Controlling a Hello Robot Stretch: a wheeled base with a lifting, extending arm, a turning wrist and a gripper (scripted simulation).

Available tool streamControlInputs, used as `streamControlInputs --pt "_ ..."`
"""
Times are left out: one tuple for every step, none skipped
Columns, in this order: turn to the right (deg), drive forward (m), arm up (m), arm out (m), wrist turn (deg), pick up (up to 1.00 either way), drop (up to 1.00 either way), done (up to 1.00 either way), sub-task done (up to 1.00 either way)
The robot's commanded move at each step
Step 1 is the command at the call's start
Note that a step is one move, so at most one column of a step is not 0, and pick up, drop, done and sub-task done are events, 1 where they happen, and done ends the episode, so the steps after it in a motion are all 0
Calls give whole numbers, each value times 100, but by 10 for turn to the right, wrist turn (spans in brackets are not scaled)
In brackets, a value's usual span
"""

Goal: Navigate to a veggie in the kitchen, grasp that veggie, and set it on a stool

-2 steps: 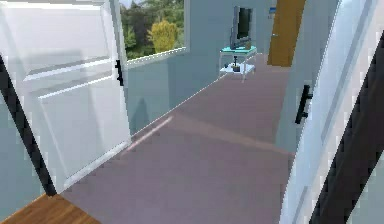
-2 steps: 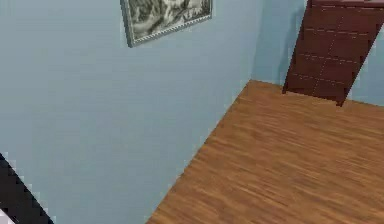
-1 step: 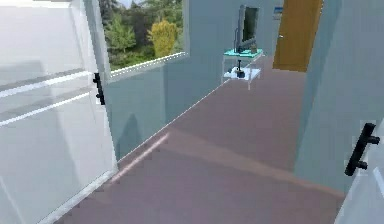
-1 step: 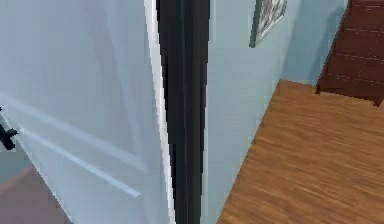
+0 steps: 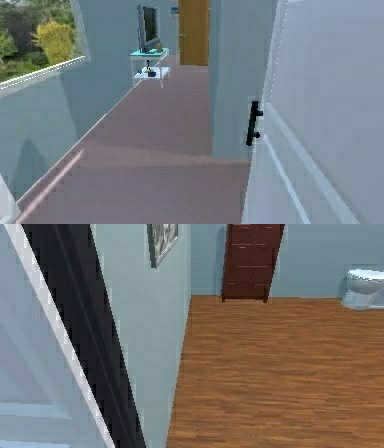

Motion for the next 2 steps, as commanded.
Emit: streamControlInputs --pt "0 100 0 0 0 0 0 0 0" --pt "0 100 0 0 0 0 0 0 0"
